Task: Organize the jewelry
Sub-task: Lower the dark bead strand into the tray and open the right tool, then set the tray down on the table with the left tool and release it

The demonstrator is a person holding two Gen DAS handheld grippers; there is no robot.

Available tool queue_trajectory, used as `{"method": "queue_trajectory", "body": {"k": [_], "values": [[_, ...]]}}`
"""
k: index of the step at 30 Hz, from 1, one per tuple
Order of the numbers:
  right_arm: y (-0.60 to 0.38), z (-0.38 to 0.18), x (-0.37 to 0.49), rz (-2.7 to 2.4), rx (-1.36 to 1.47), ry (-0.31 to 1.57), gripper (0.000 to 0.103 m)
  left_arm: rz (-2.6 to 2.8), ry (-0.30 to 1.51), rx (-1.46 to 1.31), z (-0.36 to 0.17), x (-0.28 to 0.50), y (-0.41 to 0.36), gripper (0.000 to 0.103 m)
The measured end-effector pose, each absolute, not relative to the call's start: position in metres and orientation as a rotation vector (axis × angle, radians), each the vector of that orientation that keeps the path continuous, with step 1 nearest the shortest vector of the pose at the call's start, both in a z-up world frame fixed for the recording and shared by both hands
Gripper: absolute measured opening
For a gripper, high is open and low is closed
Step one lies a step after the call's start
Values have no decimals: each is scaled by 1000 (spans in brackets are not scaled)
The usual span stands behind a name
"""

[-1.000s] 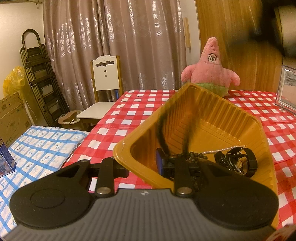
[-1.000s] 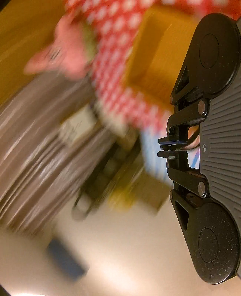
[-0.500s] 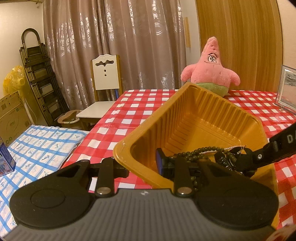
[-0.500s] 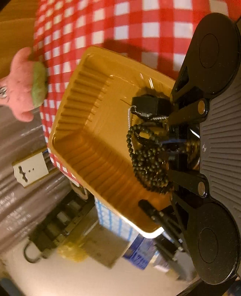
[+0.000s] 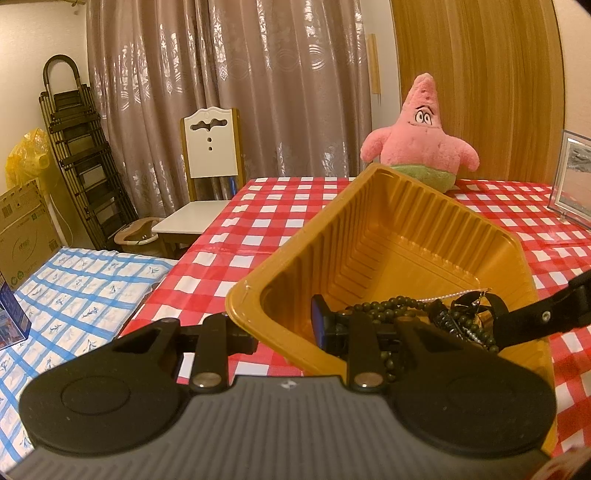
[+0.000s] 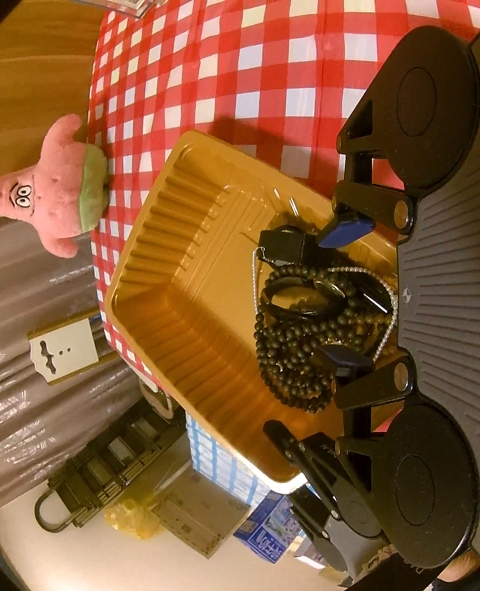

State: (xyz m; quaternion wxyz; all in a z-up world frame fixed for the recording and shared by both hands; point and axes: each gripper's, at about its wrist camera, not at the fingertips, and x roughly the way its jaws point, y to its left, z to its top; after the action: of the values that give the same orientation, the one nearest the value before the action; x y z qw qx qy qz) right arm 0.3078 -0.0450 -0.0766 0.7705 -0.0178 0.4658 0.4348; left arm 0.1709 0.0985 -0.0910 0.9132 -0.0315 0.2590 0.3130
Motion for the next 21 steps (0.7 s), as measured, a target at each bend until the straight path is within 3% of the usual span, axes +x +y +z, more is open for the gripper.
{"method": "queue_trajectory", "body": {"k": [9, 21], "values": [[-50, -72, 306, 936, -44, 1002, 58, 649, 537, -90, -91, 167, 97, 25], [-77, -75, 292, 927, -32, 1026, 58, 703, 589, -349, -103, 145, 106, 26]]}}
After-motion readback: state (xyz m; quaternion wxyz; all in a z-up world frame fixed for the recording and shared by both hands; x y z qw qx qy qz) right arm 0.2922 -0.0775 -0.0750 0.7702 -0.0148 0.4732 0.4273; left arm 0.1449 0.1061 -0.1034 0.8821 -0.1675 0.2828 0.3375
